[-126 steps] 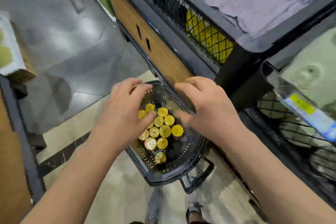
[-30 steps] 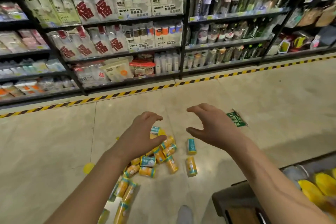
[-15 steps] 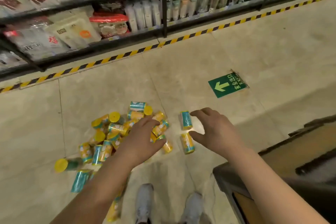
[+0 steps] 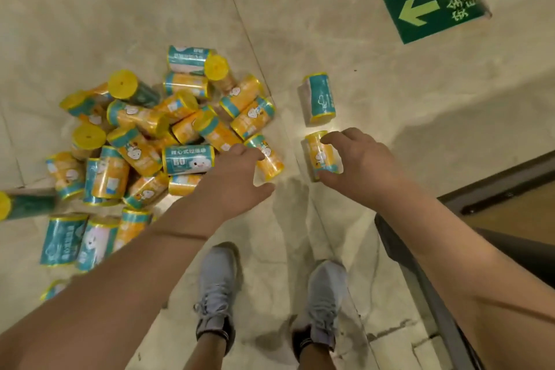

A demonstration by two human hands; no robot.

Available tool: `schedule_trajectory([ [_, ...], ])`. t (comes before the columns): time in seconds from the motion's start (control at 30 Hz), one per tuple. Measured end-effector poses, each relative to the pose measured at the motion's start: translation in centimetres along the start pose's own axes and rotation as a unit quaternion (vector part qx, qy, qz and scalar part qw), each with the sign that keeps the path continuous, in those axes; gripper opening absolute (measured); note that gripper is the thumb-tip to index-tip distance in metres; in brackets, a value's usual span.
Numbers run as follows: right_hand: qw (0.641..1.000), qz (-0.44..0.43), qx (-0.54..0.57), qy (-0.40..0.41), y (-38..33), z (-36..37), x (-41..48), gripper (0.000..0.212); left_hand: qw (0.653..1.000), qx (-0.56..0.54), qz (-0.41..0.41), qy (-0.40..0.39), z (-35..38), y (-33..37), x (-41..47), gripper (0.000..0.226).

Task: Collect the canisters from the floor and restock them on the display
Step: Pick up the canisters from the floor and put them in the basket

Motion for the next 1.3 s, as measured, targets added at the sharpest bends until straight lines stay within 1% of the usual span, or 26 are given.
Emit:
schedule_trajectory([
  [0.13,1.0,0.006,-0.004,-0.021,1.7,4.4,2.2,0.064,1.0,0.012,-0.006,-0.016,3.7,-1.9,3.2,0.066],
  [0.27,0.999,0.01,-0.02,-0.023,3.1,7.3,4.3,0.061,0.999,0.005,-0.033,-0.037,6.0,-3.3,5.8,0.068],
  [0.33,0.999,0.008,-0.026,-0.023,3.6,8.1,5.6,0.059,0.997,-0.008,-0.061,-0.036,7.0,-4.0,7.4,0.068],
  [0.4,0.999,0.01,-0.026,-0.027,4.1,8.8,7.0,0.059,0.991,-0.064,-0.117,-0.026,8.2,-4.7,9.5,0.066],
  [0.47,0.999,0.013,-0.027,-0.035,4.8,9.5,8.4,0.06,0.966,-0.177,-0.188,-0.009,9.5,-5.1,11.6,0.066],
  [0.53,0.998,0.014,-0.031,-0.049,5.5,10.3,9.7,0.061,0.917,-0.297,-0.265,0.012,10.9,-5.6,13.9,0.071],
  [0.6,0.997,0.016,-0.035,-0.066,6.4,11.2,10.7,0.061,0.87,-0.374,-0.32,0.035,12.5,-6.3,15.9,0.075],
  [0.63,0.996,0.018,-0.037,-0.074,6.8,11.6,11.2,0.06,0.854,-0.396,-0.333,0.056,13.2,-6.7,16.9,0.08],
  [0.67,0.996,0.021,-0.036,-0.08,7.2,12.0,11.6,0.06,0.843,-0.411,-0.34,0.073,13.9,-7.2,17.7,0.091],
  [0.73,0.996,0.029,-0.028,-0.08,8.0,12.7,12.2,0.06,0.828,-0.432,-0.343,0.104,16.0,-8.9,19.5,0.126],
  [0.77,0.996,0.035,-0.023,-0.076,8.3,12.9,12.4,0.06,0.817,-0.45,-0.342,0.116,17.1,-9.9,20.3,0.134],
  [0.8,0.996,0.04,-0.016,-0.072,8.6,13.1,12.6,0.058,0.807,-0.47,-0.336,0.122,17.8,-10.4,20.7,0.13],
  [0.83,0.997,0.046,-0.01,-0.066,8.8,13.3,12.8,0.056,0.805,-0.483,-0.322,0.123,17.7,-10.3,20.7,0.12],
  [0.87,0.997,0.053,-0.004,-0.06,9.0,13.4,13.0,0.054,0.81,-0.484,-0.308,0.119,17.4,-10.1,20.5,0.109],
  [0.93,0.996,0.07,0.003,-0.056,9.3,13.6,13.2,0.053,0.843,-0.457,-0.264,0.101,15.9,-8.6,19.2,0.087],
  [0.97,0.995,0.078,0.007,-0.055,9.5,13.7,13.3,0.053,0.861,-0.442,-0.234,0.092,15.4,-8.2,18.5,0.078],
  [1.0,0.995,0.087,0.012,-0.055,9.4,13.7,13.6,0.054,0.876,-0.429,-0.204,0.085,14.7,-8.1,17.9,0.075],
  [1.07,0.991,0.119,0.029,-0.058,9.9,14.1,14.0,0.059,0.899,-0.409,-0.145,0.061,14.1,-7.4,16.9,0.081],
  [1.13,0.984,0.155,0.058,-0.066,10.2,14.7,14.9,0.063,0.912,-0.395,-0.098,0.055,13.4,-7.0,16.2,0.087],
  [1.23,0.967,0.21,0.118,-0.08,10.4,16.3,16.6,0.069,0.911,-0.403,-0.065,0.056,12.5,-7.3,15.6,0.078],
  [1.3,0.959,0.231,0.145,-0.076,10.3,17.6,17.8,0.073,0.917,-0.392,-0.044,0.063,12.1,-7.8,15.1,0.074],
])
Point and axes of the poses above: each hand's wrist, its own x-axis towards the middle knuckle, its own z-axis out of the palm, y = z × x, the point moved 2 cm from there along x, towards the middle knuckle, and after that the axes turned 1 degree about -y, right-handed, at the moved point
